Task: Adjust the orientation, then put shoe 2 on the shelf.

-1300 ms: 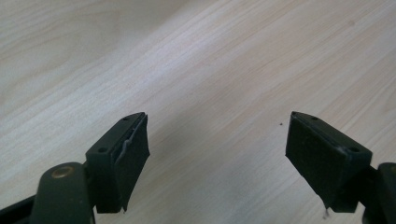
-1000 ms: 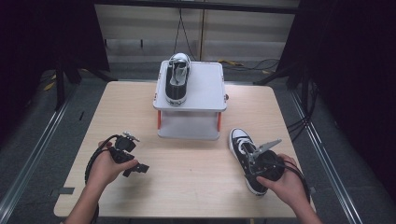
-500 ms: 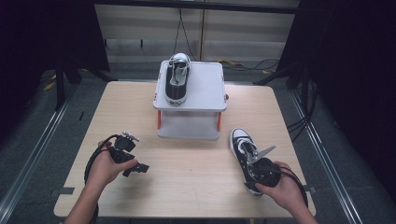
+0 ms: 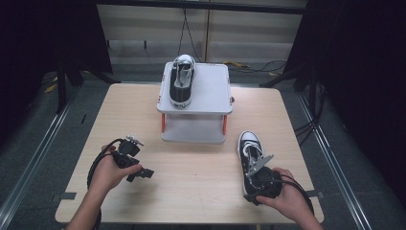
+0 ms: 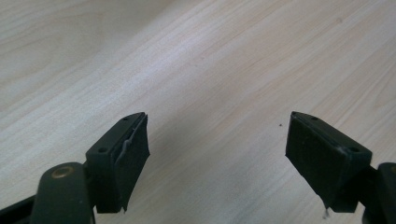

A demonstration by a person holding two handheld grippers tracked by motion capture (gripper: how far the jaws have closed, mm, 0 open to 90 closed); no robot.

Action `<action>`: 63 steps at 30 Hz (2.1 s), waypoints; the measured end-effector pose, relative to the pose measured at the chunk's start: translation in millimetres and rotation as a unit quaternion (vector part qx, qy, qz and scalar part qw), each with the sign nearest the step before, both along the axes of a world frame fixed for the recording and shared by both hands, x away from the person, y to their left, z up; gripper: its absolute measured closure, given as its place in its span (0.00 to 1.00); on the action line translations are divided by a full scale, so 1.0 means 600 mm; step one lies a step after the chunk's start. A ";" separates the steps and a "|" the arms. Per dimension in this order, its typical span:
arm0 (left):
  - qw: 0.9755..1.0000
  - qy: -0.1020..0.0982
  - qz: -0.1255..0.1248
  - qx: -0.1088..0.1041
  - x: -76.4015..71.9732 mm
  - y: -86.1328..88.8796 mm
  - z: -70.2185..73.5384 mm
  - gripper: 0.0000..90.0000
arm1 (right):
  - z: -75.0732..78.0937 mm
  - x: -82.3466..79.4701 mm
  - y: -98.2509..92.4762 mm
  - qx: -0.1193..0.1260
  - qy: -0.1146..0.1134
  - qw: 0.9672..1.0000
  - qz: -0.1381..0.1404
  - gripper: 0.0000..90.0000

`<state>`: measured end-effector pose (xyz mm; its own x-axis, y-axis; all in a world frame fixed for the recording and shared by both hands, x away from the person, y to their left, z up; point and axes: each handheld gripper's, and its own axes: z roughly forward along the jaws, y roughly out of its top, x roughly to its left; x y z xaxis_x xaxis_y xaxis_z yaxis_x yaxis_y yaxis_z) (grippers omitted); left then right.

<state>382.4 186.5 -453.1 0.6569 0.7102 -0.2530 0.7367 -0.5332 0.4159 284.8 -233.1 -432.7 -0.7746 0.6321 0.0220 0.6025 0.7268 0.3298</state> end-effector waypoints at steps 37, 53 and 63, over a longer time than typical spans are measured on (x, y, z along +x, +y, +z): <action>1.000 -0.008 -0.002 -0.007 -0.006 0.005 0.011 0.24 | 0.028 0.056 0.061 -0.017 -0.001 0.999 0.042 0.82; 1.000 -0.012 -0.017 -0.005 -0.006 0.010 0.016 0.19 | 0.134 0.098 0.083 -0.058 0.002 0.995 0.080 0.81; 1.000 -0.006 -0.020 -0.007 -0.012 0.002 0.013 0.19 | 0.206 0.132 0.092 -0.066 0.001 0.994 0.086 0.81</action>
<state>375.2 187.9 -445.1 0.6884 0.6792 -0.2544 0.7092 -0.5569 0.4323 364.1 -178.0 -309.0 -0.8712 0.4884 -0.0505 0.4668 0.8557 0.2235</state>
